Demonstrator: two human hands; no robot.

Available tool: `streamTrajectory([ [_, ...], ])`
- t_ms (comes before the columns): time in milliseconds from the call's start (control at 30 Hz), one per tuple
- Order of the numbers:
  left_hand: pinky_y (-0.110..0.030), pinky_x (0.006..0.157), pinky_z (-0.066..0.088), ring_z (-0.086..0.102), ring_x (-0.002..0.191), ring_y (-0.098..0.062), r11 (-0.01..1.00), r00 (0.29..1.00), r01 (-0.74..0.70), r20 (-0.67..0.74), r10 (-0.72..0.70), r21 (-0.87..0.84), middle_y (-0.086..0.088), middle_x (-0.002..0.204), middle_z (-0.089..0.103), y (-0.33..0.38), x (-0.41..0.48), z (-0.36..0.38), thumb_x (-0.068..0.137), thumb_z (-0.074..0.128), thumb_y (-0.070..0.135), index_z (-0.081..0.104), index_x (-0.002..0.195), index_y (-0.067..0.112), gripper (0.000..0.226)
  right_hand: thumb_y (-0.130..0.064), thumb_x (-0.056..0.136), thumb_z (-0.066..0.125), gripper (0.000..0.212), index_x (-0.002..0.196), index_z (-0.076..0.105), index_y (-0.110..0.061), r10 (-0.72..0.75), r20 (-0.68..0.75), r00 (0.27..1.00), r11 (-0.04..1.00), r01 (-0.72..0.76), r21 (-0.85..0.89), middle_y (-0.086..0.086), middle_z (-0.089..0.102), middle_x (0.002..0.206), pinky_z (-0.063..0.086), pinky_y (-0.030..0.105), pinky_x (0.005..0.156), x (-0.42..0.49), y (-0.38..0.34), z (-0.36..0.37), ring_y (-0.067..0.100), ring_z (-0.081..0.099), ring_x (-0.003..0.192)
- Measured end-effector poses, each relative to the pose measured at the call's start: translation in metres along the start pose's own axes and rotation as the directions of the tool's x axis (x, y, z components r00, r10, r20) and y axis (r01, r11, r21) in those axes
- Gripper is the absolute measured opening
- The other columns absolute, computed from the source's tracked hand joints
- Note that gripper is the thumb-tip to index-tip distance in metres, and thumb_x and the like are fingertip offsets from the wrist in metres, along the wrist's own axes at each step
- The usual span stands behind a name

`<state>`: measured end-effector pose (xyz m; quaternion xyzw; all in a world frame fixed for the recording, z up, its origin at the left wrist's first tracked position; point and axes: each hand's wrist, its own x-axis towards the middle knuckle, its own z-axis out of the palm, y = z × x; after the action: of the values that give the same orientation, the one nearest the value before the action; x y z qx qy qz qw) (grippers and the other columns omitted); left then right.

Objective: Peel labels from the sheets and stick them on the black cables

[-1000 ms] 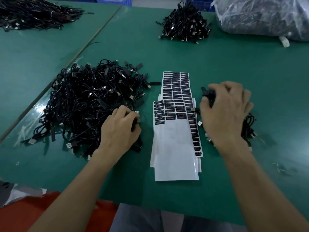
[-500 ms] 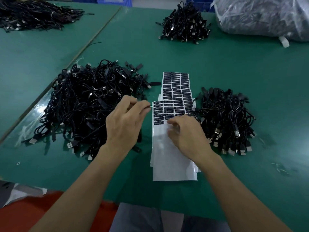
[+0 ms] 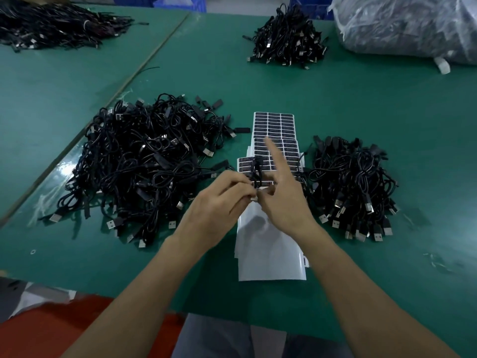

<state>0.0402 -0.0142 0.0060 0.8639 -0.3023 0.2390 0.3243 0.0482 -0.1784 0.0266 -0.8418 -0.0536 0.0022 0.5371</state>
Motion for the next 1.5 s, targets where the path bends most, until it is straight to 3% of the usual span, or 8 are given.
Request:
streamTrajectory([
  [100,-0.04,0.075,0.057,0.066,0.086,-0.025,1.0,0.998,-0.006,0.07,0.004,0.02,-0.013,0.107,0.064,-0.007,-0.011,0.001,0.089,0.072,0.002,0.073,0.099,0.0,0.01,0.003,0.09,0.061,0.054,0.135,0.061,-0.026,-0.041,0.049,0.998,0.983,0.049,-0.175,-0.008,0.067,0.124,0.045,0.008,0.093,0.005,-0.003,-0.001,-0.001,0.057,0.092],
  [233,-0.037,0.073,0.057,0.064,0.083,-0.021,0.996,0.998,0.052,0.041,-0.055,0.071,-0.011,0.101,0.064,-0.014,-0.017,-0.001,0.086,0.074,-0.001,0.075,0.098,0.001,0.012,-0.003,0.09,0.065,0.035,0.12,0.072,-0.019,-0.038,-0.073,0.997,0.988,0.027,-0.151,-0.015,0.067,0.1,0.044,0.005,0.09,0.005,-0.003,0.0,-0.005,0.06,0.086],
  [467,-0.037,0.072,0.057,0.065,0.082,-0.023,0.981,0.984,0.165,-0.086,-0.157,0.105,-0.01,0.098,0.066,-0.019,-0.01,-0.011,0.09,0.073,0.004,0.073,0.11,0.003,0.021,-0.013,0.088,0.073,0.03,0.114,0.073,-0.028,0.019,-0.174,0.985,0.957,0.033,0.29,-0.012,0.071,0.095,0.055,0.021,0.082,0.003,-0.006,0.005,0.004,0.066,0.082],
  [600,-0.036,0.095,0.051,0.06,0.112,-0.018,0.962,0.966,0.248,0.04,-0.254,0.113,-0.001,0.12,0.068,-0.02,-0.007,-0.014,0.082,0.081,0.024,0.058,0.135,0.014,0.059,-0.006,0.091,0.07,0.017,0.094,0.073,-0.022,0.156,-0.317,0.936,0.818,0.057,0.572,-0.002,0.074,0.084,0.057,0.024,0.073,0.01,-0.011,-0.004,0.01,0.068,0.077],
  [733,-0.04,0.105,0.038,0.051,0.13,-0.021,0.9,0.955,0.126,0.196,-0.224,0.417,0.006,0.138,0.059,-0.024,-0.006,-0.004,0.087,0.07,0.022,0.058,0.137,0.022,0.052,0.002,0.096,0.061,0.016,0.093,0.065,-0.012,0.276,-0.298,0.914,0.682,0.032,0.731,0.012,0.064,0.09,0.057,0.03,0.069,0.014,-0.01,-0.014,0.018,0.068,0.066],
  [1033,-0.038,0.08,0.027,0.053,0.093,-0.026,0.777,0.981,0.151,0.006,-0.195,0.611,0.004,0.099,0.063,-0.031,0.002,-0.007,0.083,0.072,0.004,0.076,0.105,0.03,0.034,0.002,0.098,0.057,0.028,0.106,0.054,-0.025,0.323,-0.095,0.942,0.814,-0.225,0.535,0.016,0.062,0.112,0.055,0.022,0.072,-0.005,0.014,-0.009,0.013,0.071,0.073],
  [1300,-0.047,0.115,0.027,0.059,0.124,-0.029,0.806,0.966,0.234,-0.039,-0.254,0.543,-0.003,0.118,0.073,-0.048,-0.009,-0.02,0.091,0.054,0.003,0.081,0.089,0.016,0.03,0.002,0.094,0.063,0.032,0.117,0.055,-0.019,0.353,-0.02,0.935,0.753,-0.271,0.599,0.014,0.066,0.115,0.058,0.024,0.077,-0.004,0.016,-0.01,0.013,0.072,0.08],
  [1500,-0.04,0.121,0.013,0.061,0.121,-0.02,0.785,0.913,0.384,-0.074,-0.401,0.486,0.004,0.097,0.078,-0.034,0.006,-0.02,0.089,0.037,0.033,0.078,0.074,0.019,0.046,0.005,0.092,0.064,0.027,0.106,0.065,-0.018,0.331,-0.007,0.944,0.749,-0.258,0.61,0.008,0.07,0.101,0.058,0.023,0.075,-0.004,0.016,-0.012,0.012,0.072,0.078],
])
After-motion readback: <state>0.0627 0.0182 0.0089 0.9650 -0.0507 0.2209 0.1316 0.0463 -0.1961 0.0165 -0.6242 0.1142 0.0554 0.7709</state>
